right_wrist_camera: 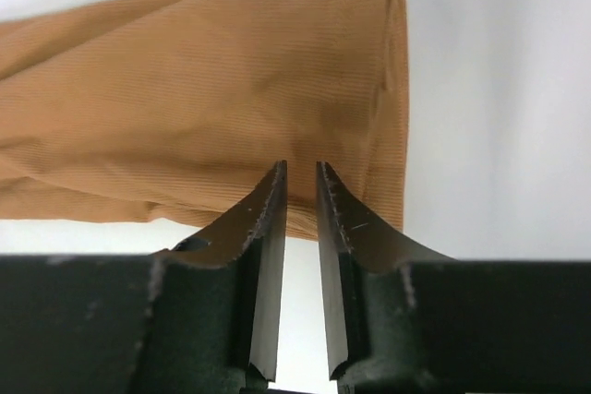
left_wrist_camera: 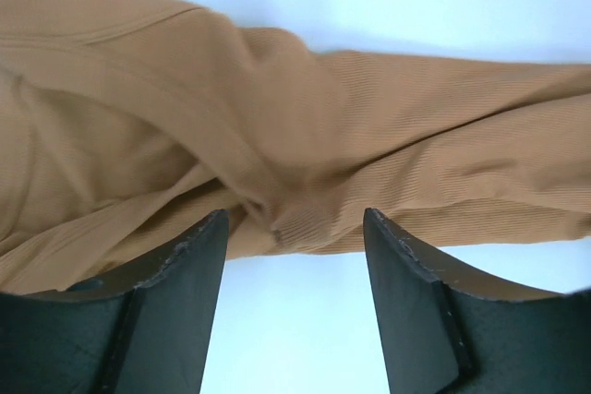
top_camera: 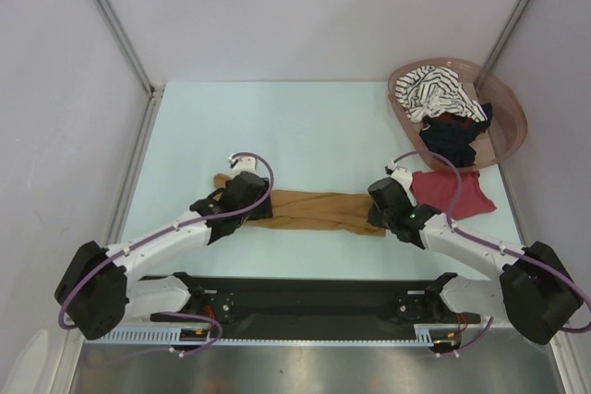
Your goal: Fold and stack the tank tops
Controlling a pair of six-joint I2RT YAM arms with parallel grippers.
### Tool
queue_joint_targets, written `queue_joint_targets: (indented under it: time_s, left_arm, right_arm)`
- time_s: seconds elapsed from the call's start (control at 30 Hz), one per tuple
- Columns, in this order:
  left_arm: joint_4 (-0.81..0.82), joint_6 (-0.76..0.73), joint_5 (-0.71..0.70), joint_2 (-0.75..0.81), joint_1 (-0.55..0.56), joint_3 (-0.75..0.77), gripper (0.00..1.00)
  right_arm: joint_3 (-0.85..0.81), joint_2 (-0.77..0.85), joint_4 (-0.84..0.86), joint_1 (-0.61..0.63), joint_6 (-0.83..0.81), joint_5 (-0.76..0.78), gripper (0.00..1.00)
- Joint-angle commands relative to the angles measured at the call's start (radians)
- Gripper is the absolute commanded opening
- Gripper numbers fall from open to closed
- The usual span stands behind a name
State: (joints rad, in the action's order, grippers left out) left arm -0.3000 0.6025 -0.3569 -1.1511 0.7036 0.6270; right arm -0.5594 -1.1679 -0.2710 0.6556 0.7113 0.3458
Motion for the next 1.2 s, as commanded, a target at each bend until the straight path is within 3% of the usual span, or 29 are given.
queue_joint_targets:
  time_s: [0.0, 0.07, 0.13, 0.17, 0.3, 0.4, 0.43, 0.8, 0.97, 1.0, 1.03, 1.17]
  left_arm:
    - [0.071, -0.024, 0.076, -0.057, -0.004, 0.069, 0.65]
    - [0.075, -0.032, 0.091, -0.090, -0.004, 0.080, 0.64]
    - [0.076, -0.035, 0.105, -0.105, -0.004, 0.080, 0.63]
    - [0.084, -0.035, 0.111, -0.108, -0.004, 0.077, 0.63]
    - [0.096, -0.038, 0.139, -0.114, -0.003, 0.054, 0.61]
    - [0.105, -0.049, 0.170, -0.114, -0.003, 0.031, 0.54]
    - [0.107, -0.052, 0.177, -0.114, -0.003, 0.020, 0.49]
    - [0.094, -0.079, 0.243, -0.104, -0.001, -0.072, 0.26]
    - [0.016, -0.033, 0.119, -0.091, -0.004, -0.069, 0.26]
    - [0.007, -0.030, 0.105, -0.088, -0.004, -0.061, 0.29]
    - [-0.008, -0.030, 0.093, -0.085, -0.004, -0.041, 0.39]
    - [-0.039, -0.043, 0.066, -0.061, -0.006, 0.014, 0.55]
  right_arm:
    - [0.032, 0.004, 0.024, -0.017, 0.020, -0.031, 0.23]
    - [0.044, 0.017, 0.004, -0.022, 0.030, -0.027, 0.27]
    - [0.052, 0.048, -0.011, -0.022, 0.025, -0.027, 0.41]
    - [0.053, 0.059, -0.016, -0.022, 0.020, -0.031, 0.43]
    - [0.055, 0.099, -0.024, -0.027, -0.038, -0.082, 0.41]
    - [0.036, 0.083, -0.046, -0.025, -0.056, -0.119, 0.36]
    - [0.033, 0.079, -0.059, -0.025, -0.058, -0.123, 0.30]
    - [0.020, 0.131, -0.148, -0.030, -0.093, -0.160, 0.23]
    - [0.016, 0.163, -0.172, -0.079, -0.092, -0.166, 0.26]
    - [0.016, 0.175, -0.171, -0.088, -0.093, -0.169, 0.34]
    - [0.015, 0.181, -0.169, -0.094, -0.093, -0.175, 0.38]
    - [0.010, 0.195, -0.162, -0.100, -0.090, -0.215, 0.44]
